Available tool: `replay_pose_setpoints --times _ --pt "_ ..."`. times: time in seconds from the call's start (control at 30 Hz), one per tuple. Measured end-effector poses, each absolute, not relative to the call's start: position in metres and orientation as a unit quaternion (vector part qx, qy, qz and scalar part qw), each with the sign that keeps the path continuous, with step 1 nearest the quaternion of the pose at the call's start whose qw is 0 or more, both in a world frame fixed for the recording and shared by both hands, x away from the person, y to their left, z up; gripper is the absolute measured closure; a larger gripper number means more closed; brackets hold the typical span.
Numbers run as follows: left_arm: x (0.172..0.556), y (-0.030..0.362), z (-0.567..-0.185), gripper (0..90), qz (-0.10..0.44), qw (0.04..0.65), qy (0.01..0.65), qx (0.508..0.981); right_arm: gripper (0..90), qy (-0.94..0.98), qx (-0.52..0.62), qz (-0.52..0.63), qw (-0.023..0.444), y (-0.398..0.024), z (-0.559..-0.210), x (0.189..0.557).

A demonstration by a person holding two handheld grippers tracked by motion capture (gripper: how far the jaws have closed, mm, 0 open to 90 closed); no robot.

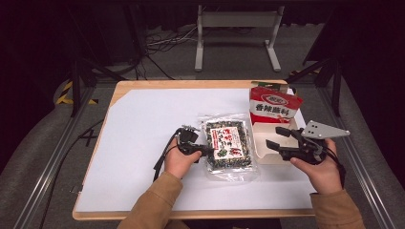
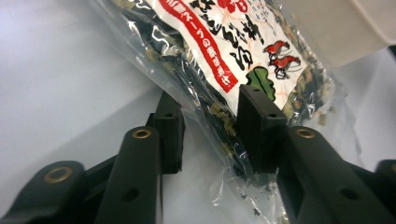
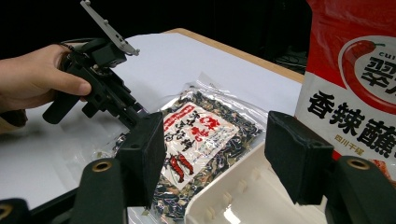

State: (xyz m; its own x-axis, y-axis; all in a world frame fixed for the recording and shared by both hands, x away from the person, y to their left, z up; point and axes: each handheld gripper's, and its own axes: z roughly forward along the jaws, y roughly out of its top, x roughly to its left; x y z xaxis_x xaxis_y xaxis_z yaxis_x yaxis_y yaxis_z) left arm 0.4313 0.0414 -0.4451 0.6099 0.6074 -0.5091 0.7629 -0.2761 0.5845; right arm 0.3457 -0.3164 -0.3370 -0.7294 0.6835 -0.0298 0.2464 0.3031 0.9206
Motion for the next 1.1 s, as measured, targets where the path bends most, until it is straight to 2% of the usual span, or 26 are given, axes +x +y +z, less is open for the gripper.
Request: replay_pose_setpoints --times 0.2,0.27,0.3,0.43,0.8,1.1 --pt "0.427 0.049 -0.445 71.3 -0.113 0.442 0.448 0.769 38.5 0.778 0.300 0.509 0.212 -0.316 -0.338 0.346" --pt "0.425 0.054 -0.441 77.6 -0.120 0.446 0.448 0.765 38.5 0.779 0.300 0.509 0.212 -0.316 -0.338 0.346" --pt "0.424 0.056 -0.440 77.6 -0.119 0.453 0.448 0.761 38.5 0.779 0.300 0.509 0.212 -0.316 -0.338 0.346" --pt "0.416 0.066 -0.431 88.2 -0.083 0.458 0.449 0.763 38.5 0.779 0.301 0.508 0.210 -0.316 -0.339 0.347" --pt "0.384 0.085 -0.404 89.8 -0.003 0.516 0.379 0.768 40.5 0.787 0.293 0.505 0.201 -0.306 -0.342 0.352" --pt "0.359 0.095 -0.383 89.8 0.065 0.528 0.297 0.793 42.5 0.788 0.277 0.512 0.201 -0.298 -0.346 0.355"
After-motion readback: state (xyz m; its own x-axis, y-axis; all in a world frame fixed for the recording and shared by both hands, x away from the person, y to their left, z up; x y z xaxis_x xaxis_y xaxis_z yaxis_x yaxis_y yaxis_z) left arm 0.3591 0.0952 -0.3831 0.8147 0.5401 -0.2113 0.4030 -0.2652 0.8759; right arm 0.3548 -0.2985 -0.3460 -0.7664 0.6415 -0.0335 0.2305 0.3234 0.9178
